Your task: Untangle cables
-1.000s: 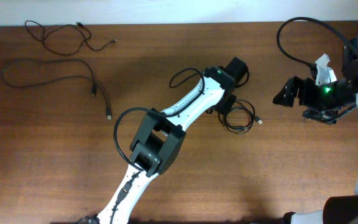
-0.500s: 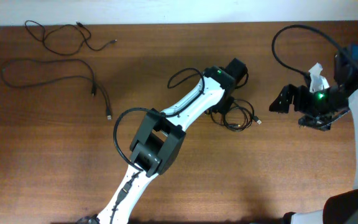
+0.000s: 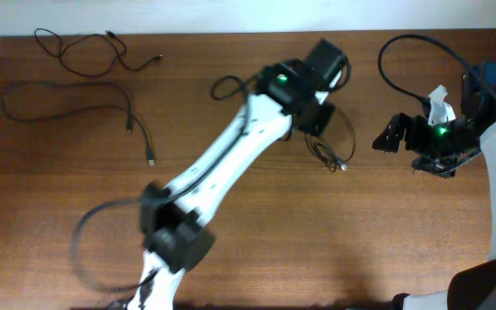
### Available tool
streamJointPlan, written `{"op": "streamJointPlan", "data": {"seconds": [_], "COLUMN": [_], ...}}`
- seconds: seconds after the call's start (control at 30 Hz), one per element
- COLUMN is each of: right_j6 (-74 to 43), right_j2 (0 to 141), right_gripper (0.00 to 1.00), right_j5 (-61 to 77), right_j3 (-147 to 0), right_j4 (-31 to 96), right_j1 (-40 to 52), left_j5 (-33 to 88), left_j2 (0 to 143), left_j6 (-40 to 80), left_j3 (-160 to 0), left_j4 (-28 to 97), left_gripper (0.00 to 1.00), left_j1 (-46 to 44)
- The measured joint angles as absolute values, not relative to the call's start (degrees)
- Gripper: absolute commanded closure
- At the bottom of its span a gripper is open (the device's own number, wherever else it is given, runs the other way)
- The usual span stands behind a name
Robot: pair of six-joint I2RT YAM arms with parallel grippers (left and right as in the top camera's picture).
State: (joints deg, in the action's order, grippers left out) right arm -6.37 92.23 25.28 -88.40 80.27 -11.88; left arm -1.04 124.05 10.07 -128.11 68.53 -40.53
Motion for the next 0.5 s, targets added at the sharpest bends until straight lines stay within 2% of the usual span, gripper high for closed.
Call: {"op": "streamJointPlan", "data": {"seconds": [0.2, 0.5], "right_j6": [-6.52, -6.9], "right_j2": [92.23, 92.2], "right_gripper": [0.02, 0.02], "right_j5": [25.28, 25.28], "right_j3": [-88.27, -88.27], "right_j4": [80.27, 80.29], "right_j1": [-11.88, -11.88], "left_j5": [-0.16, 0.34], "left_j2": [110.37, 109.01], "left_j6": [9.85, 6.87], "left_j3": [-128.92, -129.01], "left_j4": [66.72, 65.43], "left_gripper": [1.0, 1.0], "left_j1": [-40.53, -40.32]}}
